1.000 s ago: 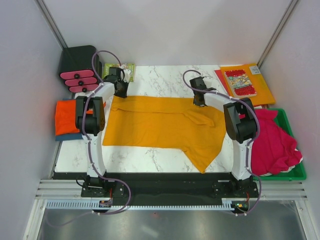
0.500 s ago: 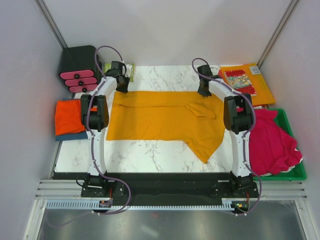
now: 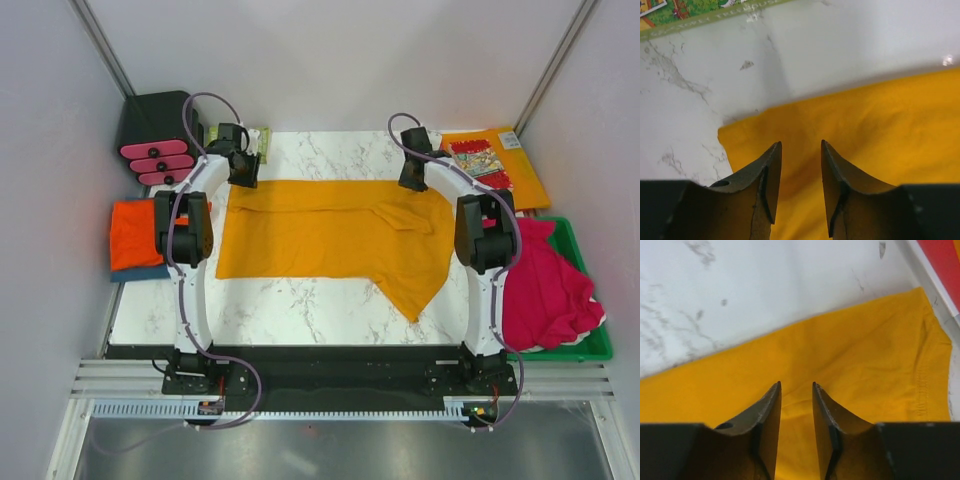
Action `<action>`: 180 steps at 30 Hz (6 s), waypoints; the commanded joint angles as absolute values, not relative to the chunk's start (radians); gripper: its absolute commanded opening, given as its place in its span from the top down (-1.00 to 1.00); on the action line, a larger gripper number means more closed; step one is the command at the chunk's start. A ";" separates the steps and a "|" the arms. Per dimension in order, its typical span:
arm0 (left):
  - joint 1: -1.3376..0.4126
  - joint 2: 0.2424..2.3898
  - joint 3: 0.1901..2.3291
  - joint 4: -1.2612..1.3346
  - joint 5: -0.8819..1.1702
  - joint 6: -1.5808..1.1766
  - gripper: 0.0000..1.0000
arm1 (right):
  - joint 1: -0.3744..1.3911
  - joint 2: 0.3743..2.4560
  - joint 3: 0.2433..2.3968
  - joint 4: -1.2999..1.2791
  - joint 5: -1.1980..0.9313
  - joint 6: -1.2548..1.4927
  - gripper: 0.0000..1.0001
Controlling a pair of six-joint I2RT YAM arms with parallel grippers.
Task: Fold and stack the t-shirts
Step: Fold the flattened tshirt in 1/3 of the way
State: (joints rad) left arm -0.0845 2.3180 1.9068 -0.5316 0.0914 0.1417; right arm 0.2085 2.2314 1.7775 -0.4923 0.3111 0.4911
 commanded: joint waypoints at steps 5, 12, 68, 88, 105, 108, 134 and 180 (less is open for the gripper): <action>-0.081 1.988 1.670 -0.462 0.137 0.084 0.10 | 0.337 1.999 1.674 -0.417 0.319 0.453 -0.04; -0.081 1.930 1.531 -0.460 0.057 0.127 0.08 | 0.394 1.944 1.531 -0.407 0.334 0.463 -0.05; -0.083 1.921 1.252 -0.417 0.238 0.163 0.43 | 0.413 1.974 1.370 -0.380 0.422 0.410 0.98; -0.083 1.917 1.249 -0.417 0.255 0.147 0.43 | 0.477 1.766 1.189 -0.382 0.353 0.449 1.00; -0.084 1.931 1.252 -0.416 0.253 0.150 0.43 | 0.502 1.727 1.227 -0.388 0.428 0.466 1.00; -0.083 1.930 1.249 -0.414 0.252 0.150 0.43 | 0.497 1.718 1.261 -0.394 0.459 0.459 1.00; -0.084 1.956 1.261 -0.413 0.242 0.149 0.44 | 0.416 1.764 1.272 -0.429 0.506 0.476 1.00; -0.104 1.913 1.252 -0.413 0.261 0.137 0.39 | 0.367 1.924 1.411 -0.367 0.557 0.466 0.09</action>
